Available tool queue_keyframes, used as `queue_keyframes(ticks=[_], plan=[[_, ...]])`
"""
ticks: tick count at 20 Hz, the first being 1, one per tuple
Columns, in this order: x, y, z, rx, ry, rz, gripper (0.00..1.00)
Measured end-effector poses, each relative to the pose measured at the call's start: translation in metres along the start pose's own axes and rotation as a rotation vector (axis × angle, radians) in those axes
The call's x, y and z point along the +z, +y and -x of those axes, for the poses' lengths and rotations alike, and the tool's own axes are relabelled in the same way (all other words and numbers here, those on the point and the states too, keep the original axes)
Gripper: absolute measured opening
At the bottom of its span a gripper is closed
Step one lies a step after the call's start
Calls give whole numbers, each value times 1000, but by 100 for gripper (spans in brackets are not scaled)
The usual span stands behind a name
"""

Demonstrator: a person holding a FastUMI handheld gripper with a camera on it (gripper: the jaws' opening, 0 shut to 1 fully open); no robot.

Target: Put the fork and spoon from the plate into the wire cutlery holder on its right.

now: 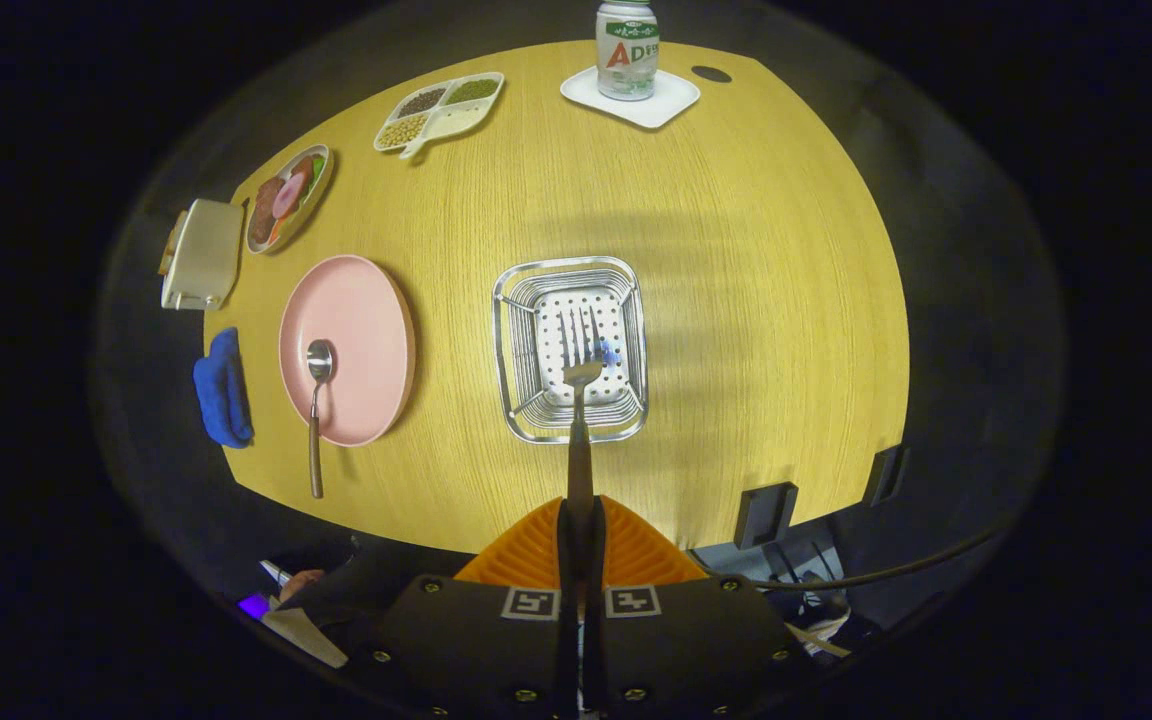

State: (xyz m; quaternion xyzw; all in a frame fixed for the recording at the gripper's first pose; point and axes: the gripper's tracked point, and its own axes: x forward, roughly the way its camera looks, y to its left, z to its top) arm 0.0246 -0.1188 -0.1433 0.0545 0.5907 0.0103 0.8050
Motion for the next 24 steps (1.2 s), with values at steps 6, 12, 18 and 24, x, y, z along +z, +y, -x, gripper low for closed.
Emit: queue_keyframes(ticks=[6, 12, 18, 24], plan=[[12, 2, -9, 13, 49, -44, 2], [21, 1, -15, 44, 67, -110, 2], [21, 7, -17, 93, 33, -155, 9], [12, 12, -12, 131, -10, -182, 54]])
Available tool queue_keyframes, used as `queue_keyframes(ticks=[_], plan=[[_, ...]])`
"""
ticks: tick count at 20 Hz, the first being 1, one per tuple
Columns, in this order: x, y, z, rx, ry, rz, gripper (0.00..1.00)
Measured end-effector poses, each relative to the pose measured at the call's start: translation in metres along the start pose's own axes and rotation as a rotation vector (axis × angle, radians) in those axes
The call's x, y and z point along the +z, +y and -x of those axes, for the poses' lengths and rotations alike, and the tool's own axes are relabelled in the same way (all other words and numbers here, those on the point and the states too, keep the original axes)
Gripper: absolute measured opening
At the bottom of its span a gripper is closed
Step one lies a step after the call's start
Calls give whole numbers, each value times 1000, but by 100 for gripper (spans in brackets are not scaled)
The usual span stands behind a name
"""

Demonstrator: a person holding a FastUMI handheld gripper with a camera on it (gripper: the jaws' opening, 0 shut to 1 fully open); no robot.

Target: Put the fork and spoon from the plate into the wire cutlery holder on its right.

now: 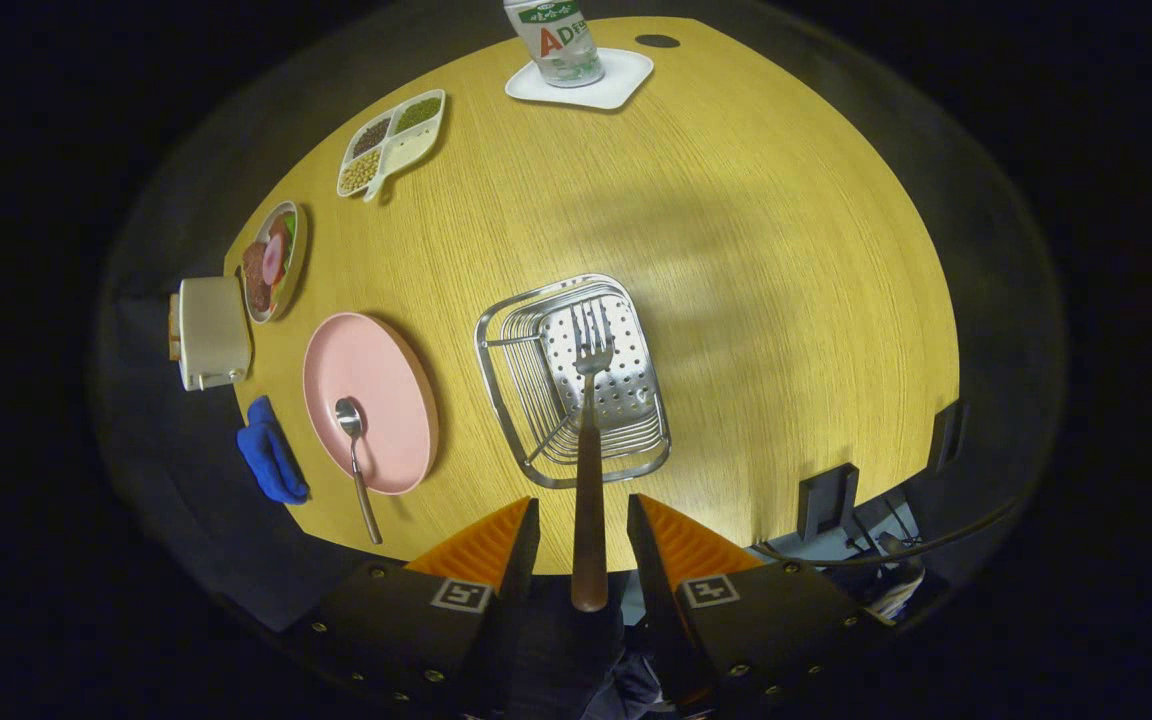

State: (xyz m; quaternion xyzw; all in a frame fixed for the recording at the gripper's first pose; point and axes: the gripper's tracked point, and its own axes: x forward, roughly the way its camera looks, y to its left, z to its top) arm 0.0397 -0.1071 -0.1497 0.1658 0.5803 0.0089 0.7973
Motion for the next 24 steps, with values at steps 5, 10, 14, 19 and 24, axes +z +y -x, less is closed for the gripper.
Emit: queue_keyframes(ticks=[5, 10, 14, 19, 24], plan=[[-15, 0, 21, 24, -81, -22, 54], [-47, 7, 37, 40, -124, -4, 54], [-66, 26, 36, 48, -151, 16, 54], [-85, 73, 22, 75, -178, 65, 54], [-99, 120, -2, 94, -165, 120, 54]])
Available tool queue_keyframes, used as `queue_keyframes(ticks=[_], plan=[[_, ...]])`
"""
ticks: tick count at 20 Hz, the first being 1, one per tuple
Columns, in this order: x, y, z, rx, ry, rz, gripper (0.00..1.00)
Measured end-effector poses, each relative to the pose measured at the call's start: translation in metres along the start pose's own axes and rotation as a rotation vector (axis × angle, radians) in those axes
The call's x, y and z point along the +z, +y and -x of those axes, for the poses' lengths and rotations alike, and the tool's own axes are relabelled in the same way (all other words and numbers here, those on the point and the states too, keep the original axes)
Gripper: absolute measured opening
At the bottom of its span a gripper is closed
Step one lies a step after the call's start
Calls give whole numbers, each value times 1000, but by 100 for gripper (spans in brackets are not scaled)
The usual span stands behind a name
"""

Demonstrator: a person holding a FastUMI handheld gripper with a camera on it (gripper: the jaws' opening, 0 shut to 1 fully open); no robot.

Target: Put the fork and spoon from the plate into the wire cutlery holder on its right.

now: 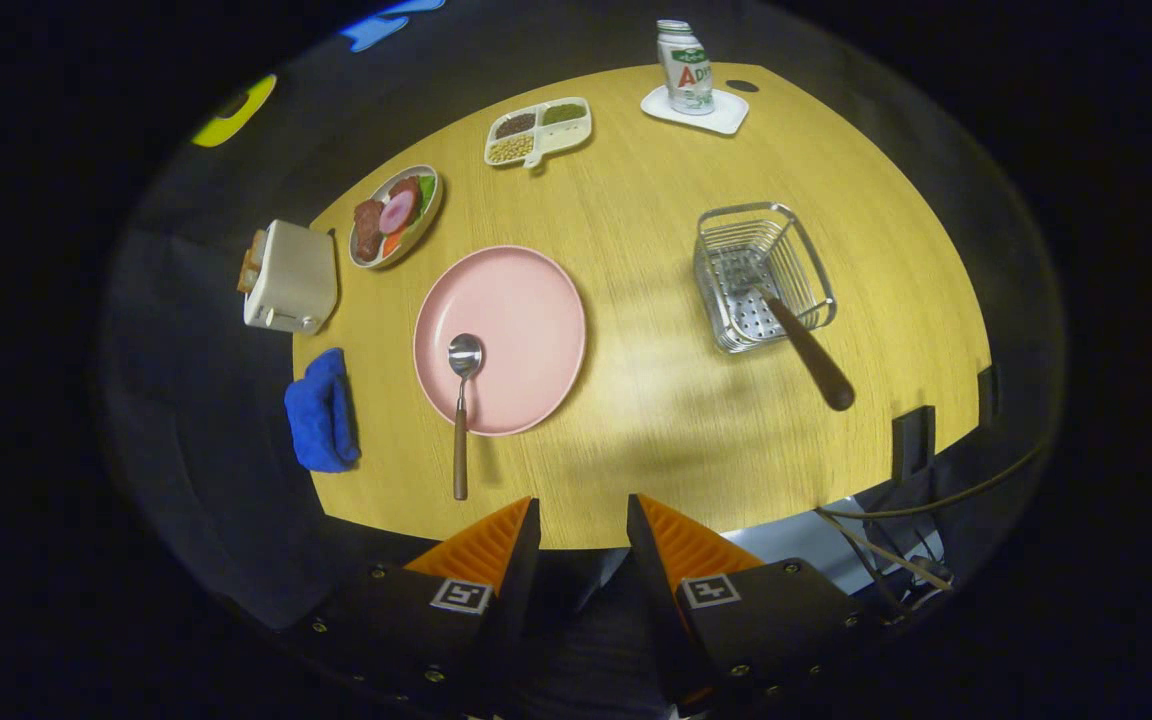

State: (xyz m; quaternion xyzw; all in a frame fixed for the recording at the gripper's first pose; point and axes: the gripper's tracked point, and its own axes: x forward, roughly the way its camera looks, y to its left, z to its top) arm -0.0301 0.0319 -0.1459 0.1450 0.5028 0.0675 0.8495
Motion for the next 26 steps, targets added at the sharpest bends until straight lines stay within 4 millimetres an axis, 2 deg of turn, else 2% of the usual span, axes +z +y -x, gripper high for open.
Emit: queue_keyframes(ticks=[4, 5, 7, 9, 13, 16, 19, 20, 23, 24, 26], plan=[[-11, 34, -28, 13, 24, 41, 54], [-6, 45, -30, 19, 32, 47, 54], [-11, 61, -45, 33, 45, 45, 54], [-19, 71, -67, 37, 55, 49, 54], [-22, 97, -99, 51, 80, 47, 54], [-15, 112, -115, 50, 100, 56, 54], [-13, 118, -132, 34, 115, 66, 54], [-13, 117, -137, 27, 120, 67, 49], [-13, 111, -147, 1, 132, 73, 49], [-14, 110, -150, 3, 142, 76, 36], [-13, 101, -153, -38, 148, 84, 36]])
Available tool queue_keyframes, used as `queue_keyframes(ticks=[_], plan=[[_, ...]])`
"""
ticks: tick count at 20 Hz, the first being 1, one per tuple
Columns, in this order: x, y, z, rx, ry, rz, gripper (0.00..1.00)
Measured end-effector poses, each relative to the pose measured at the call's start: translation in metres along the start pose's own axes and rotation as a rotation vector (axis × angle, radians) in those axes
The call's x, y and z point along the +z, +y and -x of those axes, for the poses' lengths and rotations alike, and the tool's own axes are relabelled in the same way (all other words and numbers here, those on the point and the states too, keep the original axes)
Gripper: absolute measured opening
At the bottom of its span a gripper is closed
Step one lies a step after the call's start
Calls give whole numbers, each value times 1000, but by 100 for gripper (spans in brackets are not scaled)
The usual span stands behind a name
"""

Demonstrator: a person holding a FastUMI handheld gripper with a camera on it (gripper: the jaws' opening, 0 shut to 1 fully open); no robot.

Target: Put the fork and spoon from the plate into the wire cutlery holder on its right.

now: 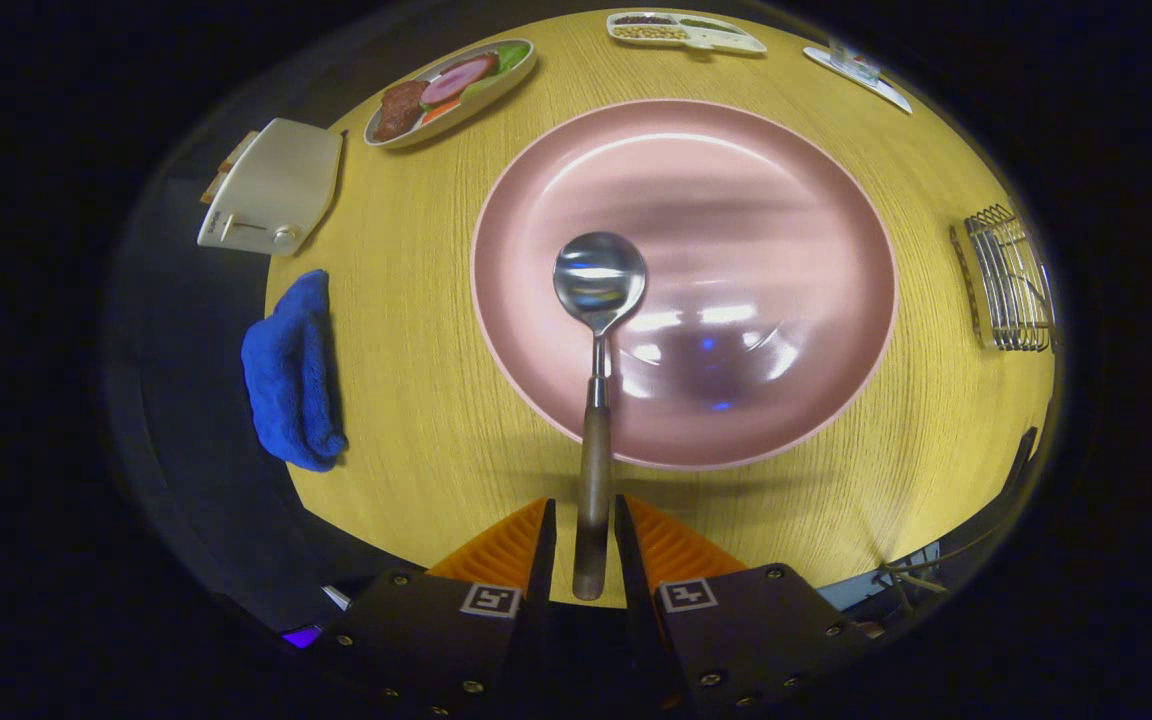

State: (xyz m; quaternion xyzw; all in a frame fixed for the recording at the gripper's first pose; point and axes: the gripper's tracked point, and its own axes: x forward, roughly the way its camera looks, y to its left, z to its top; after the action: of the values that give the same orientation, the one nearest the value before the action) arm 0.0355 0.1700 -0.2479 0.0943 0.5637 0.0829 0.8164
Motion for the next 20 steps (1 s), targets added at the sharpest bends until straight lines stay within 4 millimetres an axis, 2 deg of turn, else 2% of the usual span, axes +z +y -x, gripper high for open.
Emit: queue_keyframes(ticks=[2, 3, 5, 9, 13, 17, 20], plan=[[-2, 2, 1, -2, 7, 24, 11], [-1, -1, 1, -11, 2, 43, 12], [-3, -4, 2, -29, 6, 63, 4], [-3, -7, 5, -31, -3, 60, 4], [-1, -8, 18, -14, -13, 59, 4], [2, -9, 44, 15, -22, 68, 4], [5, -15, 74, 36, -31, 74, 4]])
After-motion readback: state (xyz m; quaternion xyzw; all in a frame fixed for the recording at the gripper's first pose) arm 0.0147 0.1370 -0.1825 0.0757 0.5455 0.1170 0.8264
